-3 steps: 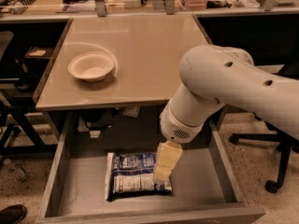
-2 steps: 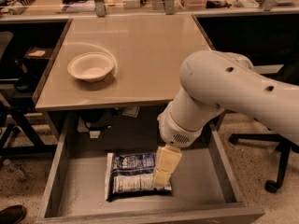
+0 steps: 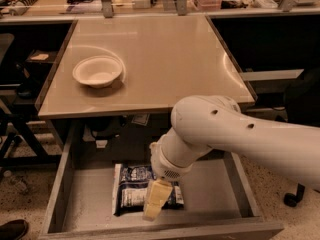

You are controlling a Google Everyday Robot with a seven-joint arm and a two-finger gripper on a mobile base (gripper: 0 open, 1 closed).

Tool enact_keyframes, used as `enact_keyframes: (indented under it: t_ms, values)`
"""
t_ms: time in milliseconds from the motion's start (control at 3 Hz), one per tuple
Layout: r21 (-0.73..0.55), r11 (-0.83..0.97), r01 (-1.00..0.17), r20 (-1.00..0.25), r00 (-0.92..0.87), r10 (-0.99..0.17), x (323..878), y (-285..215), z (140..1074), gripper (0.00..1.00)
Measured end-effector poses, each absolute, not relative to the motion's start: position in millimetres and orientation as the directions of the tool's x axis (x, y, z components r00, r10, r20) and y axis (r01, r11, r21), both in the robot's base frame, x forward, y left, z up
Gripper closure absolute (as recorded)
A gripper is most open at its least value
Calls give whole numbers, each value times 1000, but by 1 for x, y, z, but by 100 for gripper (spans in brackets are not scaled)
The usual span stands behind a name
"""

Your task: Pick blue chip bag from top drawer and place on counter

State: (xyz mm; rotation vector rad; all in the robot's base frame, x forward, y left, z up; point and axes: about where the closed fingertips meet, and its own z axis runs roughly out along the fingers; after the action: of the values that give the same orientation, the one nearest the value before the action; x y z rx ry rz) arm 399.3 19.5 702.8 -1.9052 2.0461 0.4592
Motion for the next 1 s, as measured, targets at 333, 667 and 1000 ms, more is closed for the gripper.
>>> enact_keyframes:
  t_ms: [333,667,1000]
  values:
    - [28,58,-998,-450,-64,-891,403,34,680,0]
    - [14,46,-999,-450,-48,-892,419,41,666,0]
    - [10,44,-999,-454,-43,-890,431,43,651,0]
